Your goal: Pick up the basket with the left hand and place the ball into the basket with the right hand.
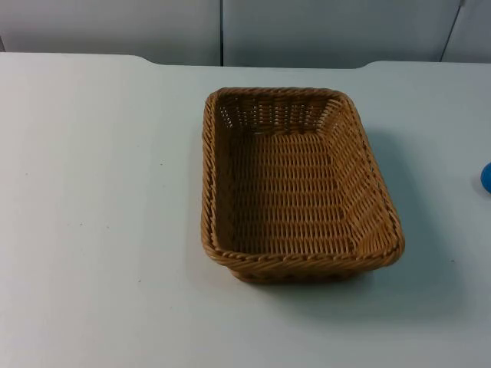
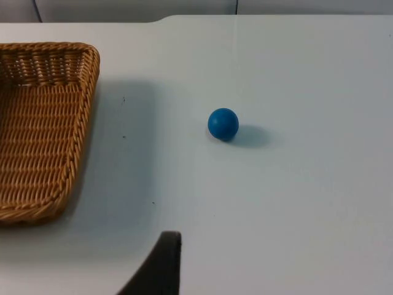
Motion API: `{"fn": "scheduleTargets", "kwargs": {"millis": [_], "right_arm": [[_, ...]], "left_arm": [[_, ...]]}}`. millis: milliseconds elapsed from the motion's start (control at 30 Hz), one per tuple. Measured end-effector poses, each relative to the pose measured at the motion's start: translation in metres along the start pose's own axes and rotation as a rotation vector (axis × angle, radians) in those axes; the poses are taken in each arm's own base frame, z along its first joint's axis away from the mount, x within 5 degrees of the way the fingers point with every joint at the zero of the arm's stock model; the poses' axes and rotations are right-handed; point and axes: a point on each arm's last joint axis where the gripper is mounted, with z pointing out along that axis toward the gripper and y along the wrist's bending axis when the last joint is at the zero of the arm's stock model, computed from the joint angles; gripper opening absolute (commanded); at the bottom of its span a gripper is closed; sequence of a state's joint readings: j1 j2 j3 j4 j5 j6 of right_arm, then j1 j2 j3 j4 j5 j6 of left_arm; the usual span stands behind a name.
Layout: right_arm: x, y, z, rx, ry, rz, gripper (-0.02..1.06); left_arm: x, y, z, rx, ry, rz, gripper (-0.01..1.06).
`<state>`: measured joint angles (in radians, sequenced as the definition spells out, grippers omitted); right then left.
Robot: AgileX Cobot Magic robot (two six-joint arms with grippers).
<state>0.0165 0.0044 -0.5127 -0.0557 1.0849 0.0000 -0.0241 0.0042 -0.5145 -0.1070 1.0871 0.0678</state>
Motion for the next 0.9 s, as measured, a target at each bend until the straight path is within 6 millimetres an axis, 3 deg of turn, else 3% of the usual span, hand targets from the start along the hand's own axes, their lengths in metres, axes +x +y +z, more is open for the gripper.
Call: {"fn": "scheduleTargets", "kwargs": {"millis": [900], "right_arm": [[0.0000,0.0000,0.0000,0.000,0.000,0.000,1.04]], "left_arm": [[0.0000,0.0000,0.0000,0.000,0.000,0.000,1.05]]}}
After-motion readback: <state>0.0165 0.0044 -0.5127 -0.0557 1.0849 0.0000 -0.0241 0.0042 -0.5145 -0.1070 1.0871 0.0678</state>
